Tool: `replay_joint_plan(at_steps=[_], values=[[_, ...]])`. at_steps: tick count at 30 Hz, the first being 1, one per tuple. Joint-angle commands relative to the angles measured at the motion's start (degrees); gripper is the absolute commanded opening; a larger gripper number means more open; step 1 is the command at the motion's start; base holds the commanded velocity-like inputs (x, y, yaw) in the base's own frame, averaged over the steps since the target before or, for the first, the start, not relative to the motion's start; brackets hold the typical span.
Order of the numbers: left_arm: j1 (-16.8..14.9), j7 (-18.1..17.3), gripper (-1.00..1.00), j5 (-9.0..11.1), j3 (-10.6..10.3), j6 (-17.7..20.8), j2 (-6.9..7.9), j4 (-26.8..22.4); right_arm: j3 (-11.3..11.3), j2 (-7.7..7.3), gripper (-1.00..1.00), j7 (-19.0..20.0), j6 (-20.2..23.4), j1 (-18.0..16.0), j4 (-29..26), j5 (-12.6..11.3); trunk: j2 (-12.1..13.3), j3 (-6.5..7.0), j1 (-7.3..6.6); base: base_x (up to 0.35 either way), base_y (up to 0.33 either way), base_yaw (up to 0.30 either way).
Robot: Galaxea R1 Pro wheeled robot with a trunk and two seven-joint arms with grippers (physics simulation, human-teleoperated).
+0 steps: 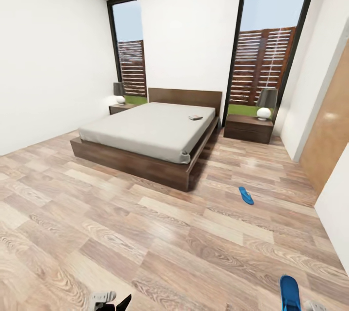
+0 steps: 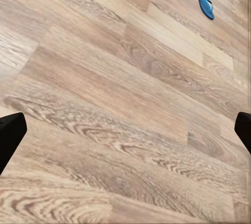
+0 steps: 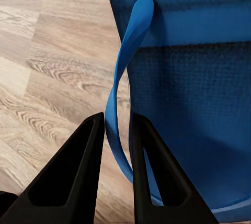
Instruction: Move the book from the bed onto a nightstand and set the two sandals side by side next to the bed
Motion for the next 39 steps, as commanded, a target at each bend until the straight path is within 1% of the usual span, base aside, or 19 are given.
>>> replay_joint_plan(at_steps=[1,39], values=[[0.0,-0.3,1.00,0.3,0.1,0.0,0.01,0.0,0.4,0.01,-1.00,0.4,0.2,-0.1,0.2,-0.7,0.0,-0.08,-0.01,0.000,0.000,-0.272],[0.0,-0.4,1.00,0.3,0.1,-0.1,0.04,-0.1,0.4,0.01,-1.00,0.4,0.2,-0.1,0.2,-0.7,0.0,-1.04,-0.01,0.000,0.000,-0.274]])
